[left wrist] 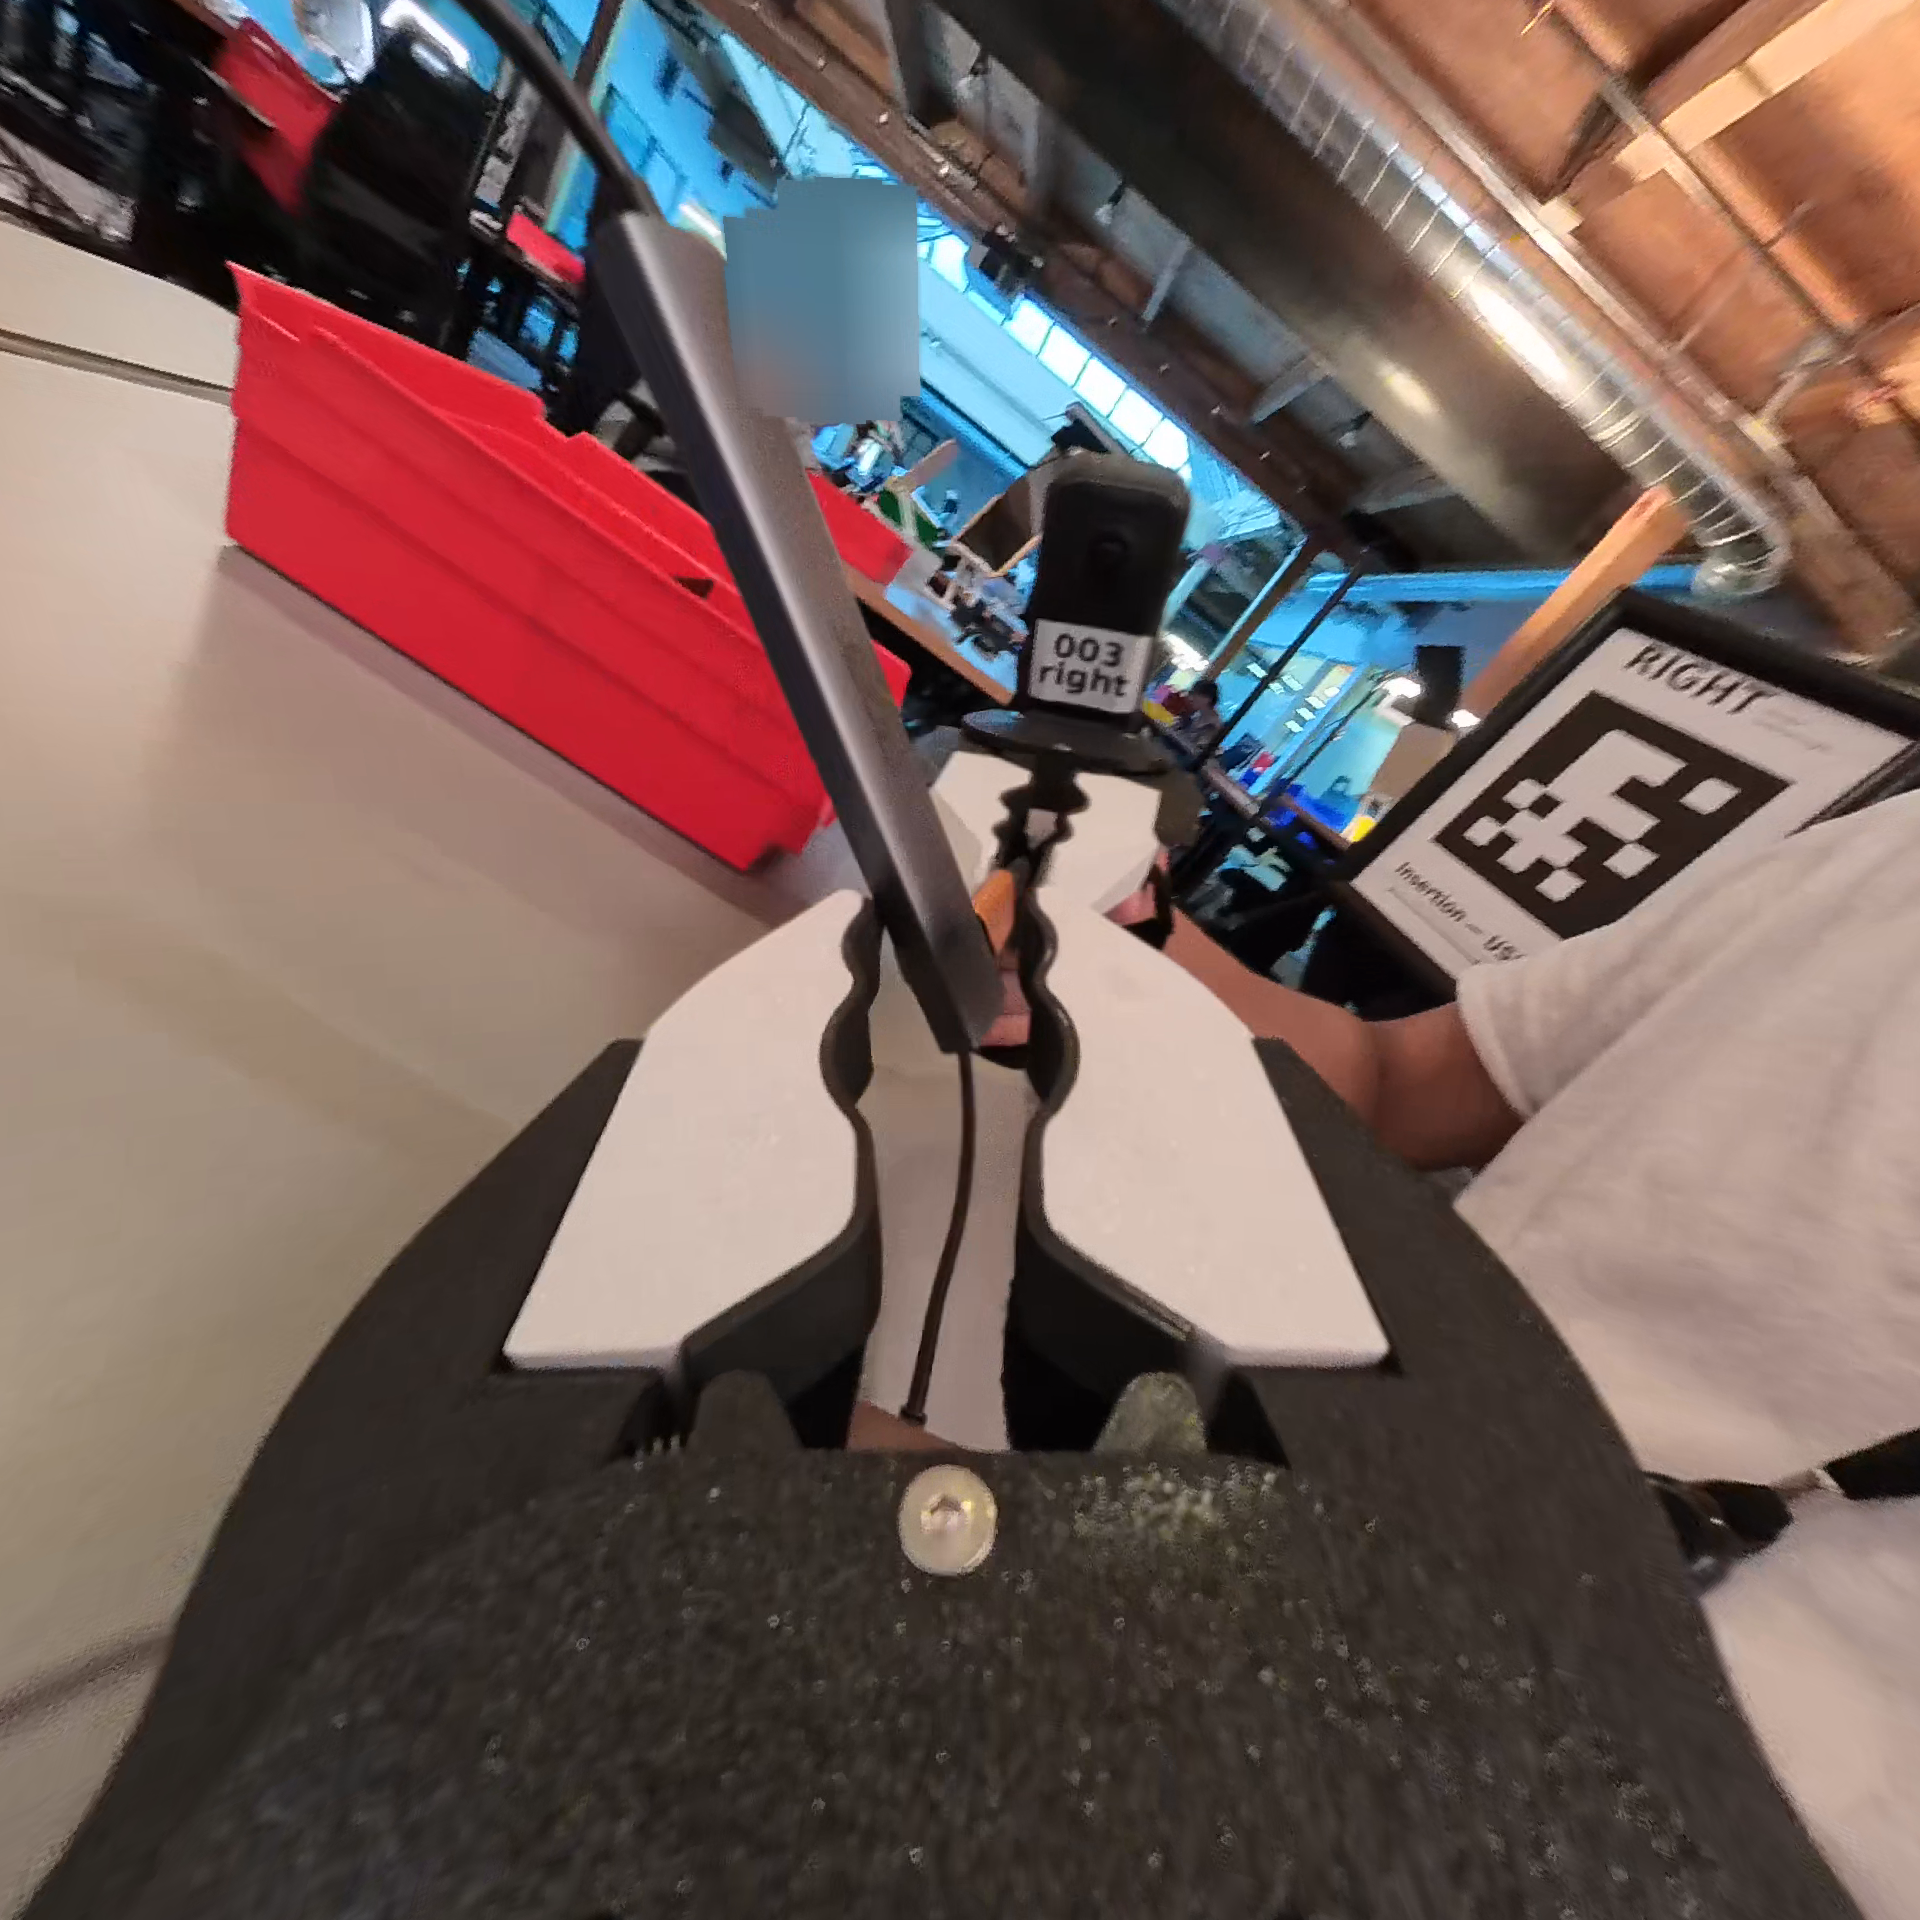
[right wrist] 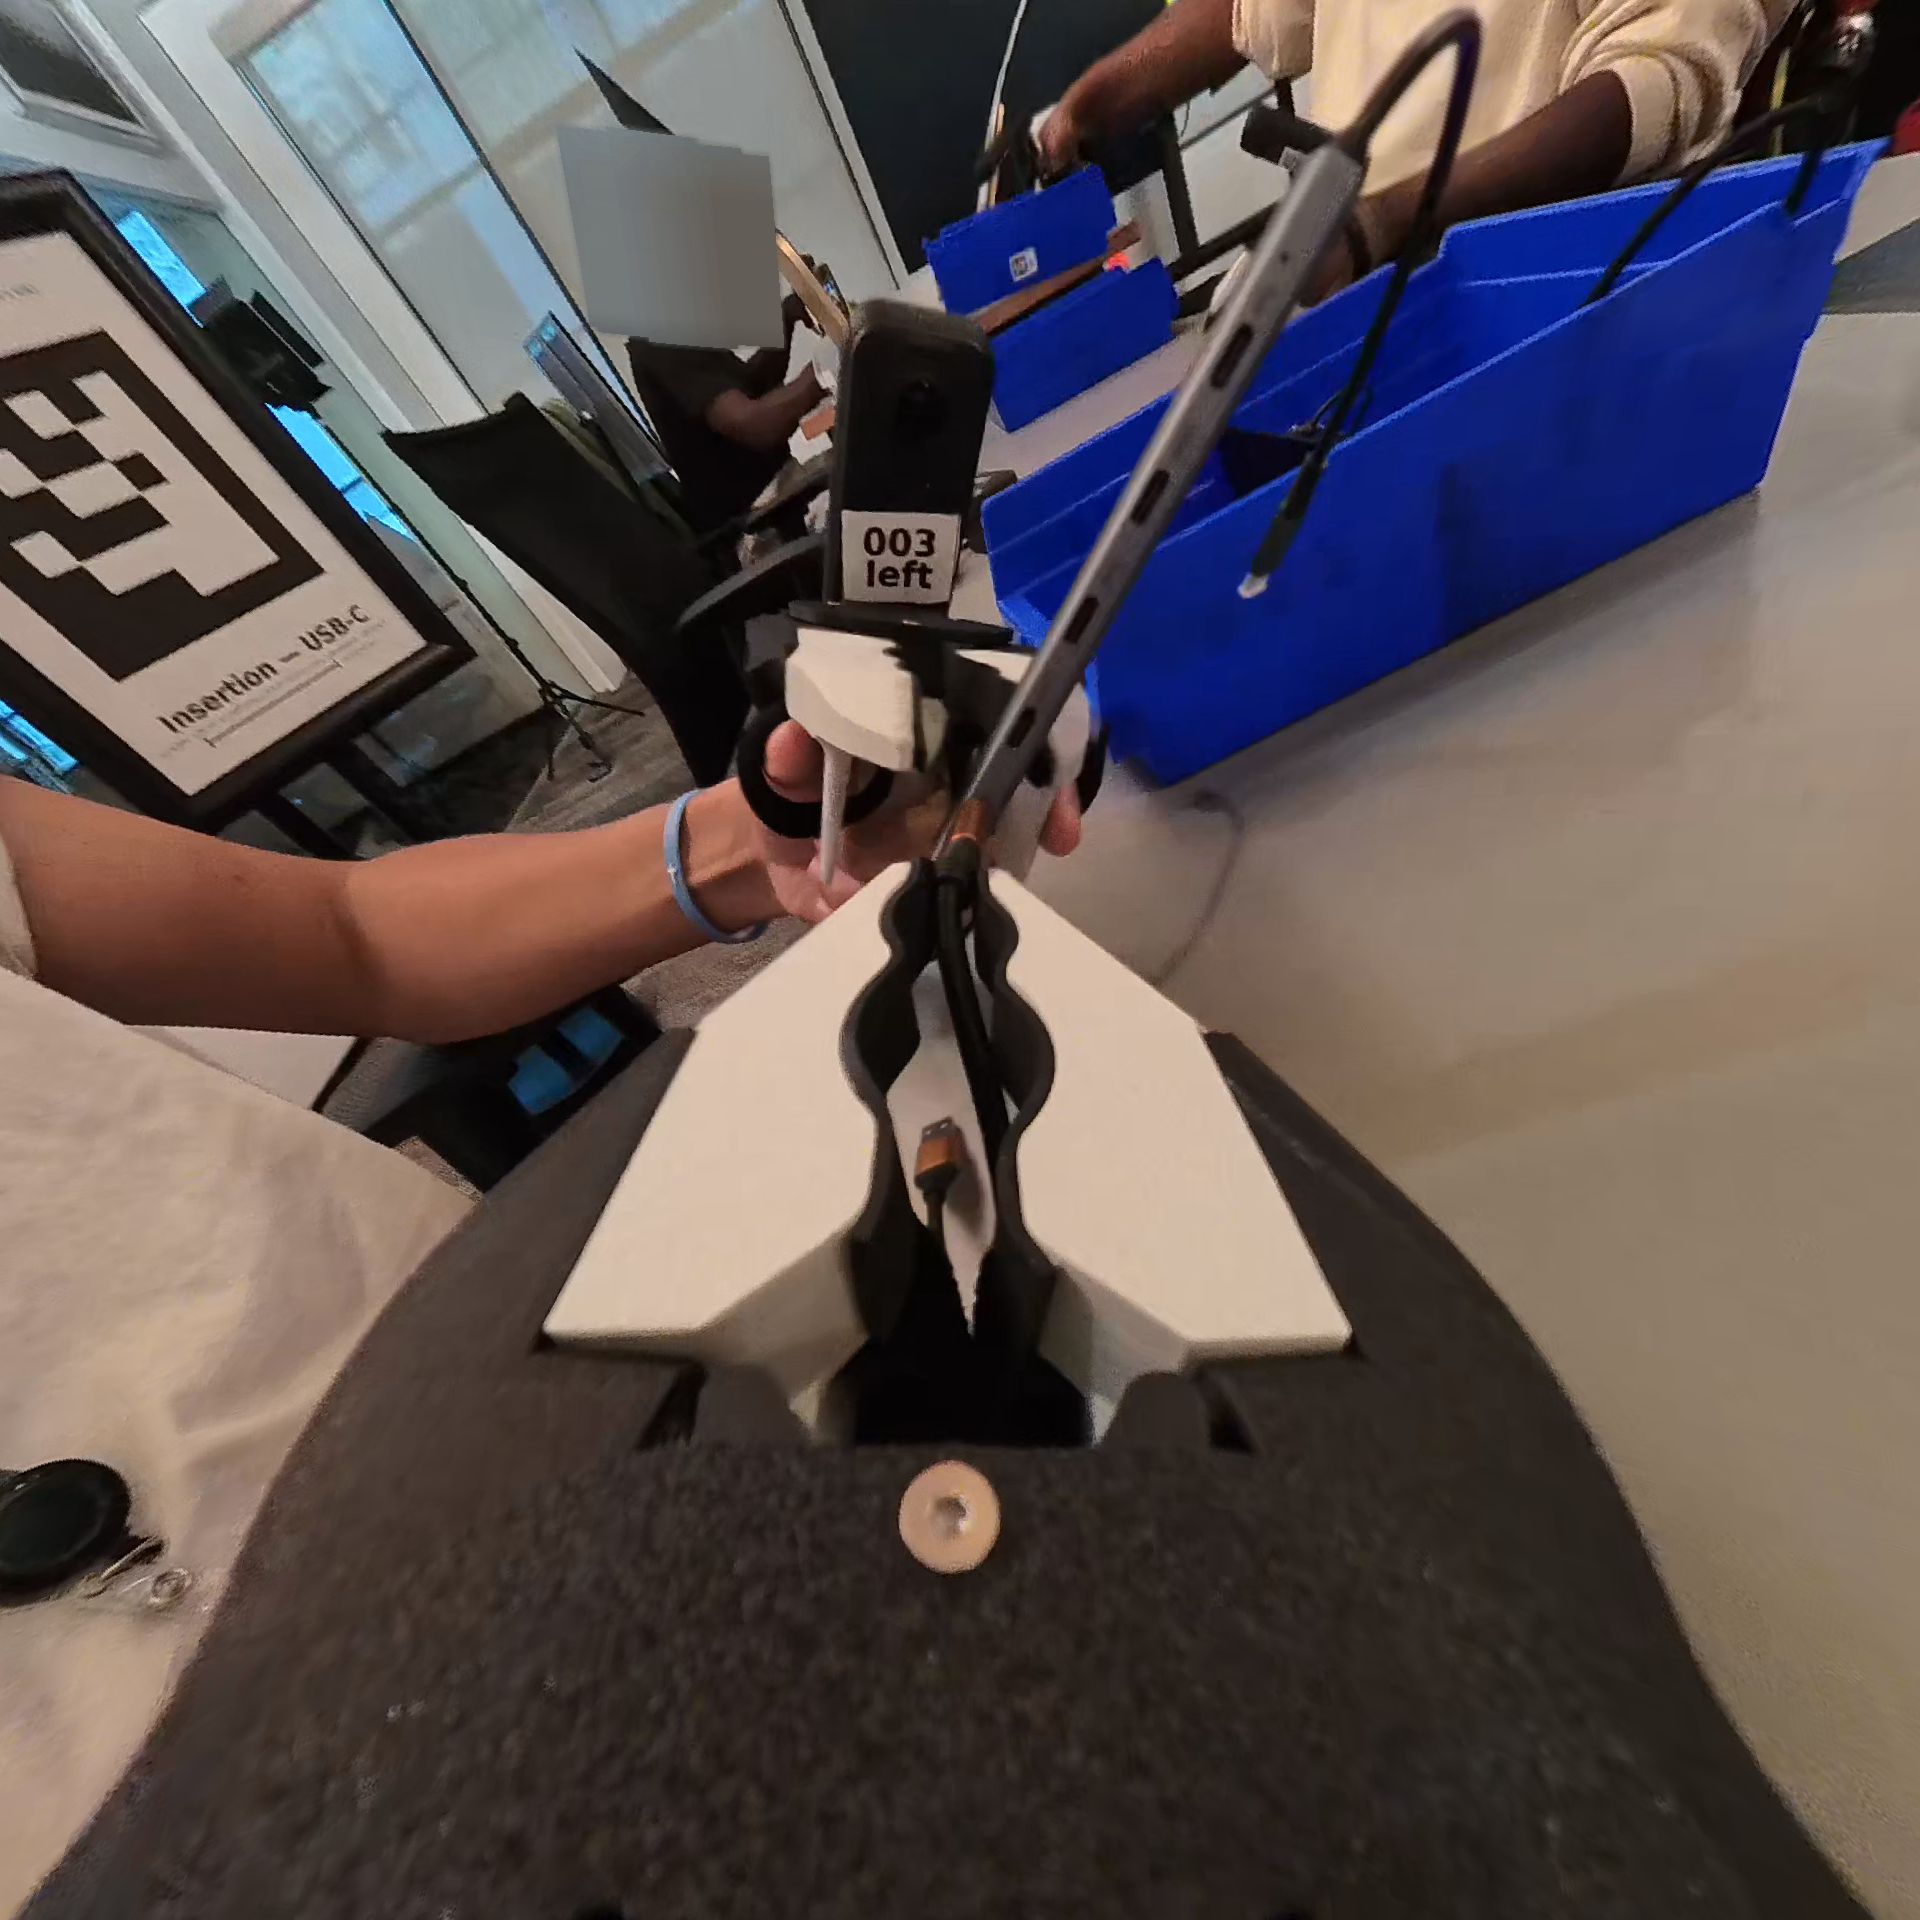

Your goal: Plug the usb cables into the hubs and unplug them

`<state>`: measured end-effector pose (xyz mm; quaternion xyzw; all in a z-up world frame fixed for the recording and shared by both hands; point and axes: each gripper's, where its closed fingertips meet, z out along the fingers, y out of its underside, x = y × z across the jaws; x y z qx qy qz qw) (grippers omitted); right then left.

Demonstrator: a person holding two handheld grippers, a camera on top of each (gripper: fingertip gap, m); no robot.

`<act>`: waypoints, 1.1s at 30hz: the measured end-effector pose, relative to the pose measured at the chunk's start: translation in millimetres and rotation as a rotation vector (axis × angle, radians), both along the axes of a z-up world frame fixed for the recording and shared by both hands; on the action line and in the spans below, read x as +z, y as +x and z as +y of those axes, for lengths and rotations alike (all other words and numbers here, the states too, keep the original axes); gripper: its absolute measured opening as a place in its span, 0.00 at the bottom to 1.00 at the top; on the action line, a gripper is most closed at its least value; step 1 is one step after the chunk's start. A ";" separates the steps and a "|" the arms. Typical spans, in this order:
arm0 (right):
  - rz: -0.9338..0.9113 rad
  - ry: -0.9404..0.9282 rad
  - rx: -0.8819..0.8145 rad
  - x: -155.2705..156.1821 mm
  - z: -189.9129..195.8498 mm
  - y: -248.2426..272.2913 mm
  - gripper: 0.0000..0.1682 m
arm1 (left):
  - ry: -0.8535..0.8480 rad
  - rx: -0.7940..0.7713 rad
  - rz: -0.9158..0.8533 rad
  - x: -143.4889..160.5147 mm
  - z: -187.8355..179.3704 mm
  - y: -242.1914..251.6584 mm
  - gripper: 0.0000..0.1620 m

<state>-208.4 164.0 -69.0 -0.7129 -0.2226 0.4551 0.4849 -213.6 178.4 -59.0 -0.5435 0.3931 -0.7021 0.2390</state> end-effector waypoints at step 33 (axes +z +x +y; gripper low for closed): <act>0.075 -0.029 0.080 0.2 -9.0 -6.7 0.04 | 0.187 -0.079 0.008 -2.8 -27.6 5.8 0.06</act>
